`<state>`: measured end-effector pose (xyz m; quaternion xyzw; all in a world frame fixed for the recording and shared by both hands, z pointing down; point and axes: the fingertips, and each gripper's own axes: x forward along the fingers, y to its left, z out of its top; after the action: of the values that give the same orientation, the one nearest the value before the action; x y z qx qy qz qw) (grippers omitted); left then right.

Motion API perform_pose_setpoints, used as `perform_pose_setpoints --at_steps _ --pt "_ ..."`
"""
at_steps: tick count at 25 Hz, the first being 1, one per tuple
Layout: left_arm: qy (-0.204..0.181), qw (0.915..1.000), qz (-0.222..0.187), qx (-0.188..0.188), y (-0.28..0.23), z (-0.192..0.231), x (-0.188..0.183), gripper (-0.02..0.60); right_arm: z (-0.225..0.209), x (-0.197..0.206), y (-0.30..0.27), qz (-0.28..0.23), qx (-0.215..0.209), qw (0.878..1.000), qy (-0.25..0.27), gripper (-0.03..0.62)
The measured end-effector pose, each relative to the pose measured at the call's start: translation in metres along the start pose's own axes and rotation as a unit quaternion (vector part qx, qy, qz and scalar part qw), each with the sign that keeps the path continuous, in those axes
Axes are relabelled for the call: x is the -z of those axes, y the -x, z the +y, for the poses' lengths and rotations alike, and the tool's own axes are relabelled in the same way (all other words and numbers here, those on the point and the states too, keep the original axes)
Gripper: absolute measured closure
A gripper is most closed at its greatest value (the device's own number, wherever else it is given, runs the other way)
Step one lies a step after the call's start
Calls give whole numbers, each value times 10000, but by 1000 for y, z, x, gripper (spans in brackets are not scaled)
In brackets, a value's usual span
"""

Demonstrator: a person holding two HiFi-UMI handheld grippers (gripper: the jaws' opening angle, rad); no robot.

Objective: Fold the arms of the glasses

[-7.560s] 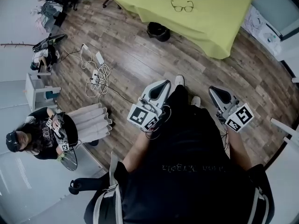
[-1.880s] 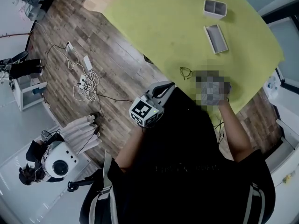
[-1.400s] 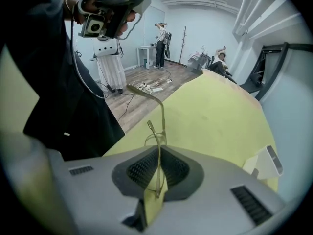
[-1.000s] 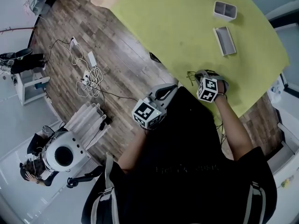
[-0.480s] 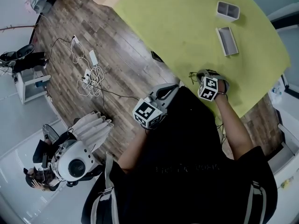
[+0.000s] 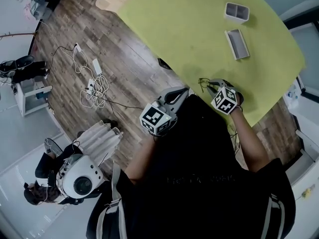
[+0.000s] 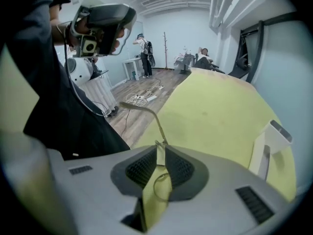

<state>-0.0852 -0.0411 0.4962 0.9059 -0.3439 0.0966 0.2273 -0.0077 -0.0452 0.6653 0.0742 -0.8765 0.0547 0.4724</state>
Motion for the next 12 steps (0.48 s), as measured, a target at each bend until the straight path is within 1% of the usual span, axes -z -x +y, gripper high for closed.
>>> perform_pose_setpoints --at_steps 5,9,12 --pt "2 10000 10 61 -4 -1 3 564 15 -9 22 -150 2 9999 -23 557" --pt "182 9998 -84 46 -4 1 -3 563 23 -17 31 -215 -8 9998 -47 557" --pt "133 9998 -126 57 -4 2 -6 563 27 -25 35 -264 30 9996 -19 557"
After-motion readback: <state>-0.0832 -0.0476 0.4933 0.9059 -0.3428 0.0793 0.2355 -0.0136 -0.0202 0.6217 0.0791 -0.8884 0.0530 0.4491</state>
